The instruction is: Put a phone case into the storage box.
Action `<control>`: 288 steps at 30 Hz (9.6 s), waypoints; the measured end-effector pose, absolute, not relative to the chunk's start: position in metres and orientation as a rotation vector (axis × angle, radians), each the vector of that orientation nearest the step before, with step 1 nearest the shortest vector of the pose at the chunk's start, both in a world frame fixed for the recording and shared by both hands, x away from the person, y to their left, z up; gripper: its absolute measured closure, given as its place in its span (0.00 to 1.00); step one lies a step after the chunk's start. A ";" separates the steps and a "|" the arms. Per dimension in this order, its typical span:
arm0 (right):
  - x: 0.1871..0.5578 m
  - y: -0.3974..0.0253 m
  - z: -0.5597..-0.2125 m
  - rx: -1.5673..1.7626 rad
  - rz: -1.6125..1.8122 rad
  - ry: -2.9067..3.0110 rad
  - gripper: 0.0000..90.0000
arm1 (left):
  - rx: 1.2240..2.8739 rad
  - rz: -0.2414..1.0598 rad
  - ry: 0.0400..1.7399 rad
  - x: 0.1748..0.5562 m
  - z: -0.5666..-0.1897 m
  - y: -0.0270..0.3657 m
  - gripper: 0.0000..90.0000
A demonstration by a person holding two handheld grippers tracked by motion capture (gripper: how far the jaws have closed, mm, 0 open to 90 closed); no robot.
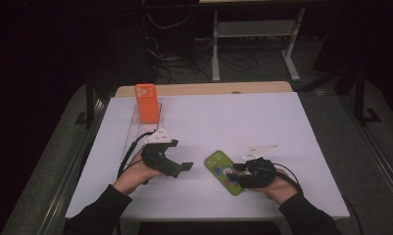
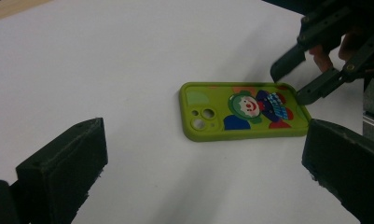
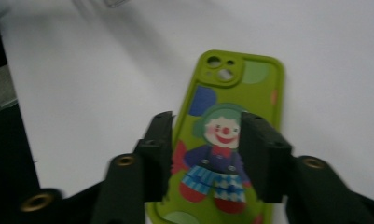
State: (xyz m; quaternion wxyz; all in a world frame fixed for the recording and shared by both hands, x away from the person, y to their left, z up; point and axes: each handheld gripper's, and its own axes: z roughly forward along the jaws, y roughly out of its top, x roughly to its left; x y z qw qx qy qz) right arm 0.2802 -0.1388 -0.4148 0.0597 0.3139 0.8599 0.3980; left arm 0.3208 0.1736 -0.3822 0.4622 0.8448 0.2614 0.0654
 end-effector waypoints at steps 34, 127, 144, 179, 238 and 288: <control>0.273 -0.126 -0.436 0.841 0.963 2.767 0.98 | 2.086 0.146 0.645 0.320 -0.383 0.172 0.00; 0.353 -0.141 -0.412 0.718 0.977 2.815 0.00 | 2.097 0.149 0.660 0.317 -0.389 0.174 0.00; 0.351 -0.132 -0.435 0.582 0.721 2.914 0.00 | 2.117 0.150 0.644 0.315 -0.391 0.173 0.00; 0.357 -0.134 -0.426 0.512 0.684 2.924 0.17 | 2.106 0.150 0.582 0.320 -0.381 0.175 0.00; 0.355 -0.068 -0.356 0.013 0.774 3.020 0.17 | 2.547 0.038 0.006 0.350 -0.371 0.110 0.06; 0.315 -0.149 -0.415 1.078 1.192 2.445 0.00 | 2.430 0.125 0.689 0.340 -0.388 0.123 0.17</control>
